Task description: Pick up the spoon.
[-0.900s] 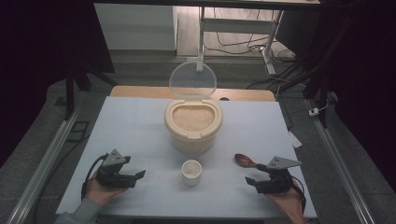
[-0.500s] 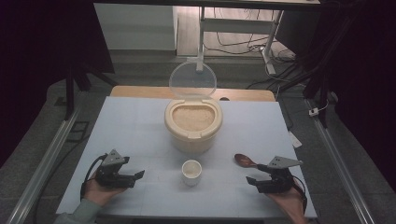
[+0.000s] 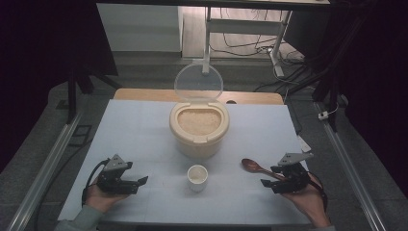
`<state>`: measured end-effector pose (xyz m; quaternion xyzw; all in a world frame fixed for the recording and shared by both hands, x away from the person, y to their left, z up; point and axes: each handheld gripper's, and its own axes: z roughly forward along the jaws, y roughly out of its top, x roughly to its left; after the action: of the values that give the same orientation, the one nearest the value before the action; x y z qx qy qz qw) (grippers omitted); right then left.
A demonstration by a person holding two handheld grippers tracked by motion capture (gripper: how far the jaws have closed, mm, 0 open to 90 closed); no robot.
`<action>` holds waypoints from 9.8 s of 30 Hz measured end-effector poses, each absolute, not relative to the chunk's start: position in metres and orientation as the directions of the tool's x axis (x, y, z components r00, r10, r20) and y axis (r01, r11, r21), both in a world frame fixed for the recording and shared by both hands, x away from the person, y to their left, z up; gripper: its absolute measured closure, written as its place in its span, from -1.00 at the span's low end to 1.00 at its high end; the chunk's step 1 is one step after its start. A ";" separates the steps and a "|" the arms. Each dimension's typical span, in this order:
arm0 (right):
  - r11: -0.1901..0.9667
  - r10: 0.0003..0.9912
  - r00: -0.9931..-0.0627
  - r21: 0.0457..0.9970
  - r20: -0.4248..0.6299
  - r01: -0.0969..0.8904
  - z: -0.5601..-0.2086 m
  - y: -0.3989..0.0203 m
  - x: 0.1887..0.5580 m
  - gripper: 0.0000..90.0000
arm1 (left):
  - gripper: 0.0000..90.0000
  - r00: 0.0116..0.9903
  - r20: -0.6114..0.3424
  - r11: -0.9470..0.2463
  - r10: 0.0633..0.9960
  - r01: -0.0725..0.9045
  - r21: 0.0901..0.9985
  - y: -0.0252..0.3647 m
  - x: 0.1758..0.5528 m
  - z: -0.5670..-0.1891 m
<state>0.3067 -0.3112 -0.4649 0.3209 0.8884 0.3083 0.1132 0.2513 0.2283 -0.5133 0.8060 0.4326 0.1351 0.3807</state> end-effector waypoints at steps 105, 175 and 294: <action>0.795 0.273 -0.962 0.561 0.005 0.229 -0.434 -0.227 0.310 0.76 | -0.64 0.597 -0.112 -0.364 0.794 0.614 0.700 0.228 0.255 -0.519; 0.874 0.050 -0.985 0.485 -0.167 -0.038 -0.424 -0.117 0.294 0.76 | 0.17 0.939 0.002 -0.812 0.344 0.296 0.502 0.058 0.287 -0.428; -0.079 0.420 -0.765 0.860 0.488 0.505 -0.435 -0.192 0.297 0.84 | -0.17 0.846 0.084 -0.558 0.527 0.270 0.785 0.089 0.261 -0.427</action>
<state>0.2966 -0.1925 -0.4347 0.3412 0.6778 0.6505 -0.0327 0.2607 0.0894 -0.4272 0.8686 0.2293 0.1566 0.4105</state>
